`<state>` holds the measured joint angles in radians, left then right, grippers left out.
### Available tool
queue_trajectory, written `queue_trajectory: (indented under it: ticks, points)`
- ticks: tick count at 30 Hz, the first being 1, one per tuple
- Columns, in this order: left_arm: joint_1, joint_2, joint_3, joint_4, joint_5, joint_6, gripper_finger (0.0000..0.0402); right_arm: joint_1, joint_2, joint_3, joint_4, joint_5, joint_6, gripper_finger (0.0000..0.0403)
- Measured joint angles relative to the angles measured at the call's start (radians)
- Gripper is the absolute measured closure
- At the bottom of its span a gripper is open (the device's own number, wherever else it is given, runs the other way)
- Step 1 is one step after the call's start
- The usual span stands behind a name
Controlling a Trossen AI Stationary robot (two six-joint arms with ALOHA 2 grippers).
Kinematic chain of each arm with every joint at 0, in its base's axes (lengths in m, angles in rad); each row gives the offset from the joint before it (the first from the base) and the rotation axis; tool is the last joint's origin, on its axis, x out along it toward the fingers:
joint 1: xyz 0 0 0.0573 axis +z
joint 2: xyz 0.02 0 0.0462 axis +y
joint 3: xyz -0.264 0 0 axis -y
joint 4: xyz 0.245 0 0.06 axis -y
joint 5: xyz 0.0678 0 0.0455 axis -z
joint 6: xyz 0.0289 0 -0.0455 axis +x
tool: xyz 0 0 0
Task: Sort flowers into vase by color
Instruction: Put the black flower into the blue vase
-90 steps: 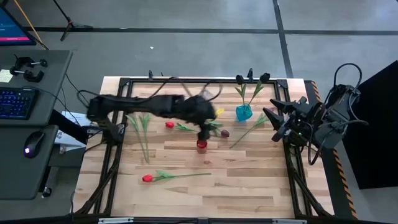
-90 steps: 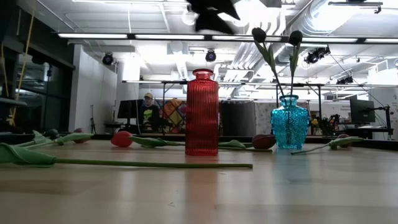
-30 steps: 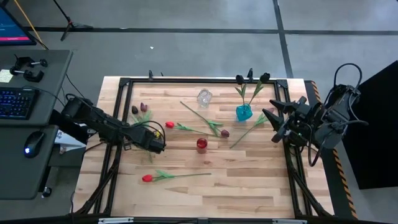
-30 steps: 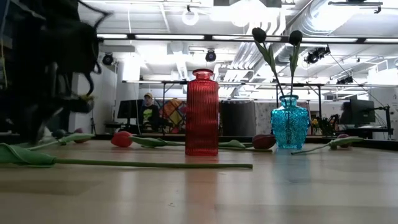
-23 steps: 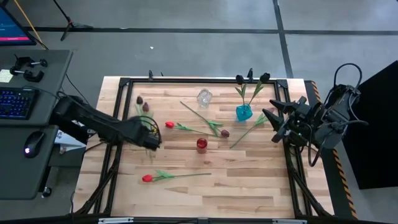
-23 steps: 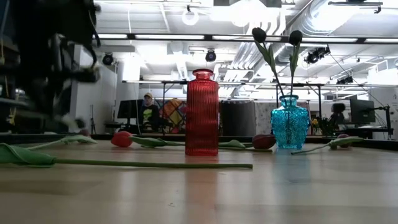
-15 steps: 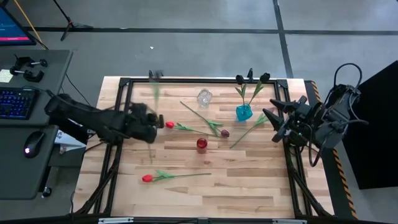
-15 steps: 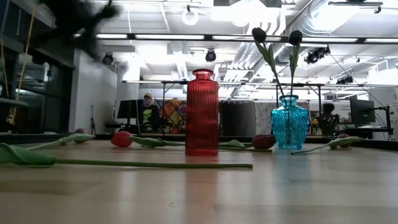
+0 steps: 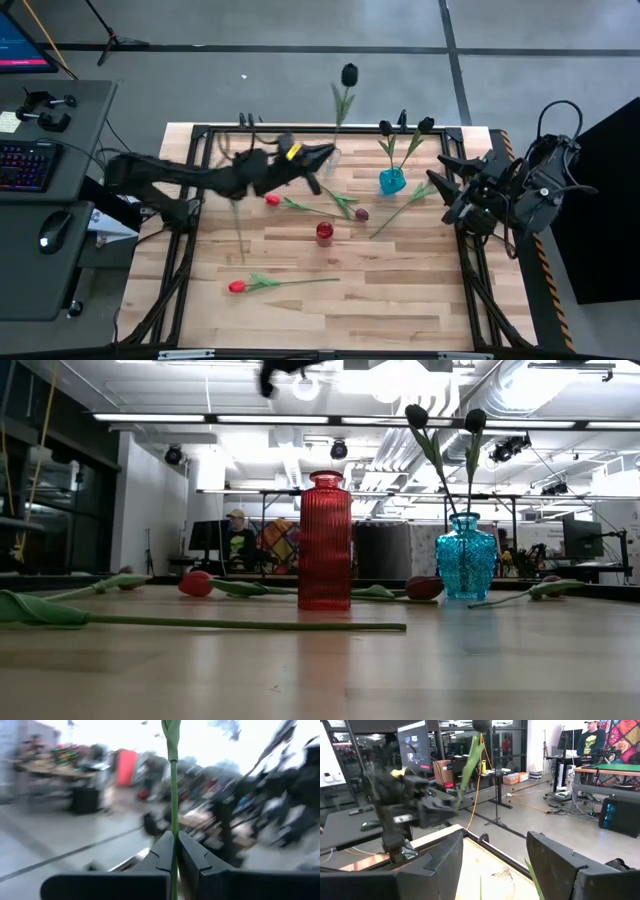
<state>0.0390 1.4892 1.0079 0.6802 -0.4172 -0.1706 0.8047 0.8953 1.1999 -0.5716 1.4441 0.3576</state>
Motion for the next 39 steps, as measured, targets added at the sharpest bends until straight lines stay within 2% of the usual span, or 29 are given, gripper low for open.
queue_trajectory:
  ticks: [3,5,9,16,21,25,32,39]
  points:
    - [0.053,0.152,0.03,0.284,0.145,-0.011,0.0401,0.0,-0.005,0.0,0.015,0.0,-0.001,0.0194]
    - [0.07,0.244,0.085,0.368,0.183,-0.021,0.0401,0.0,-0.01,0.0,0.02,0.0,-0.001,0.0194]
    - [0.062,0.395,0.227,0.377,0.224,-0.005,0.0401,0.0,-0.025,0.001,0.028,0.004,0.0,0.0194]
    - [0.026,0.64,0.503,0.383,0.201,0.184,0.0401,0.0,-0.045,0.016,0.059,0.024,-0.057,0.0194]
    - [0.025,0.8,0.686,0.371,0.198,0.174,0.0401,0.0,-0.047,0.016,0.075,0.027,-0.079,0.0194]
    - [0.025,0.866,0.771,0.317,0.191,0.256,0.0401,0.0,-0.046,0.016,0.075,0.027,-0.079,0.0194]
    - [0.048,0.875,0.779,0.285,0.134,0.251,0.0401,0.0,-0.046,0.016,0.074,0.027,-0.079,0.0194]
    - [0.093,0.902,0.772,0.301,0.143,0.13,0.0401,0.0,-0.046,0.016,0.072,0.027,-0.079,0.0194]
